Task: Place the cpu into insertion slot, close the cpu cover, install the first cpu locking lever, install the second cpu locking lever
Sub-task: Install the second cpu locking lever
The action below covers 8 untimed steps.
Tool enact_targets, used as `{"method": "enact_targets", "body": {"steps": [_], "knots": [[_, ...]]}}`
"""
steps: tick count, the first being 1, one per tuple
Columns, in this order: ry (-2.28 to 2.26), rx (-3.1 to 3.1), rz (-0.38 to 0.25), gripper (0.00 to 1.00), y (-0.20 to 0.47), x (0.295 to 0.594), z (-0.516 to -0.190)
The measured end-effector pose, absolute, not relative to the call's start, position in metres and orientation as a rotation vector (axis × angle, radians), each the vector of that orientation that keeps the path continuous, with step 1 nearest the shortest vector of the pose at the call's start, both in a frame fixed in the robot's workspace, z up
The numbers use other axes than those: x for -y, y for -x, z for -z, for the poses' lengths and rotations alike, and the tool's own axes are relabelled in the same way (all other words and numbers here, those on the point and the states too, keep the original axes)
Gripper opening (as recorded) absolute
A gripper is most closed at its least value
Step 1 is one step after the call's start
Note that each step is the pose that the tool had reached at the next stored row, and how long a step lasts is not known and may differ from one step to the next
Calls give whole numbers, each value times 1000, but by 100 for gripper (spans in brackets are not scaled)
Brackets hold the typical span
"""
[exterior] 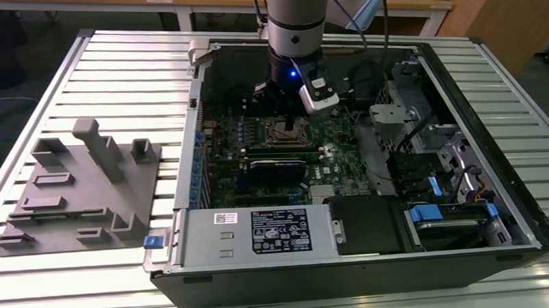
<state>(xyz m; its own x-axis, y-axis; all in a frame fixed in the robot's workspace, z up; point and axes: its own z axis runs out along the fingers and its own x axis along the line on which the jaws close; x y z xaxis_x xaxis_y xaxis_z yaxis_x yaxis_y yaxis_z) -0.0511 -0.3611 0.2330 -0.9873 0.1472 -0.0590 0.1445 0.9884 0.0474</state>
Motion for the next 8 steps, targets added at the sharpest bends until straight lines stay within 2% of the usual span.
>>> {"method": "enact_targets", "body": {"steps": [8], "knots": [[-225,-3070,-66,11,51,361,-235]]}}
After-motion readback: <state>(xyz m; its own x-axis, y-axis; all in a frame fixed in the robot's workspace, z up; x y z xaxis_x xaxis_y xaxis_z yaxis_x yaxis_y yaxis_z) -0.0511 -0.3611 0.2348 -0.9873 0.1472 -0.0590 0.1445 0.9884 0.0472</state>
